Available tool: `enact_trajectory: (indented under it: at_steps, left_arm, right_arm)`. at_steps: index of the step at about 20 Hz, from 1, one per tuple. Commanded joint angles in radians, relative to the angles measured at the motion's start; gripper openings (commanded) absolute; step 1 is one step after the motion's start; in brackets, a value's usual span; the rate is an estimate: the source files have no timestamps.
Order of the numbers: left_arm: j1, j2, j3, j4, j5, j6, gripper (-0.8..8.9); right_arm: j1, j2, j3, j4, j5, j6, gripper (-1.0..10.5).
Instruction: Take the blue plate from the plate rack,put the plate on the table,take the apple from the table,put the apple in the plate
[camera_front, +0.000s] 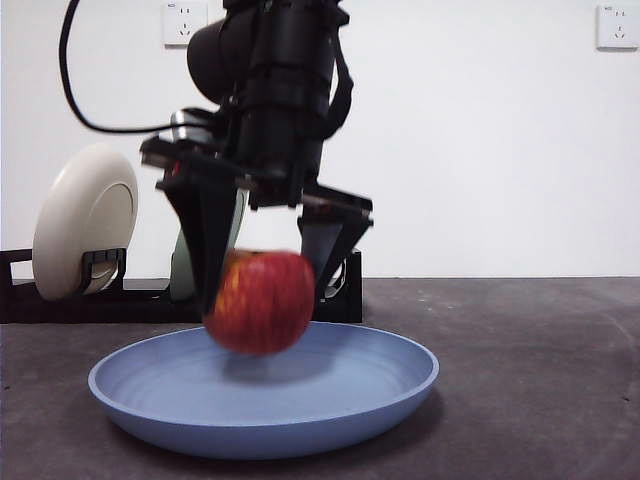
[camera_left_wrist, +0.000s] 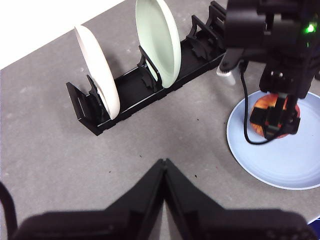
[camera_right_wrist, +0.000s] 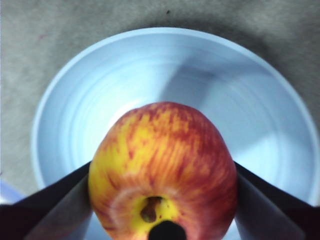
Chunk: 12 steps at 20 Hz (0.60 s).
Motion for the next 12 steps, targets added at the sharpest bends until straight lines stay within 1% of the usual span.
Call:
enact_trajectory:
  at_steps: [1, 4, 6, 7, 8, 11, 12]
  left_arm:
    - [0.004, -0.002, -0.002, 0.001, 0.001, 0.006, -0.08]
    - [0.004, -0.002, -0.002, 0.001, 0.001, 0.009, -0.08]
    - [0.004, -0.002, -0.002, 0.001, 0.0, 0.014, -0.08]
    - [0.004, -0.002, -0.002, 0.001, 0.0, 0.015, -0.08]
    - [0.004, -0.002, -0.002, 0.001, 0.0, 0.015, -0.08]
    - [0.004, -0.002, -0.002, 0.001, 0.0, 0.019, -0.08]
    - [0.004, -0.002, -0.002, 0.001, 0.0, 0.026, -0.08]
  right_arm:
    - [0.005, 0.01, -0.067, 0.037, -0.002, 0.02, 0.0]
    - [0.006, 0.01, -0.142, 0.078, -0.005, 0.032, 0.0]
    - [0.007, 0.01, -0.159, 0.09, -0.005, 0.036, 0.0]
    - [0.007, 0.01, -0.159, 0.094, -0.005, 0.038, 0.3]
    - [0.007, 0.009, -0.159, 0.096, -0.005, 0.039, 1.3]
    - [0.006, 0.008, -0.158, 0.097, -0.005, 0.039, 5.6]
    - [0.007, 0.007, -0.157, 0.098, -0.005, 0.039, 6.2]
